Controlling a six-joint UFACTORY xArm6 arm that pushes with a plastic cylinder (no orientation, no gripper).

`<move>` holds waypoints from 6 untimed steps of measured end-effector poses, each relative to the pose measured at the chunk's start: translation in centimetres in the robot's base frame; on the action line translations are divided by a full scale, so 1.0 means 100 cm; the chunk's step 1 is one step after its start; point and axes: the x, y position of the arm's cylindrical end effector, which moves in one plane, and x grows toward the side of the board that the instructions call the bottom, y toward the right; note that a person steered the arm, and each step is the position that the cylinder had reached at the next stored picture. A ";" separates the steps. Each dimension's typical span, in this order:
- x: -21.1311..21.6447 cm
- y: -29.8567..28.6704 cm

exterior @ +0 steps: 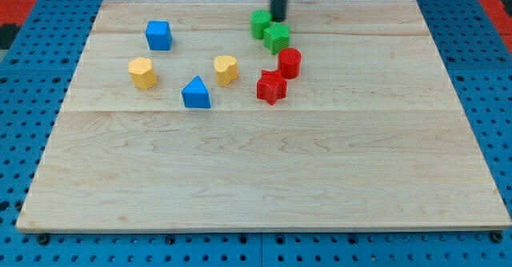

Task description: Move the green circle a bit down

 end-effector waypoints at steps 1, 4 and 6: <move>-0.003 -0.066; -0.019 -0.017; 0.036 -0.047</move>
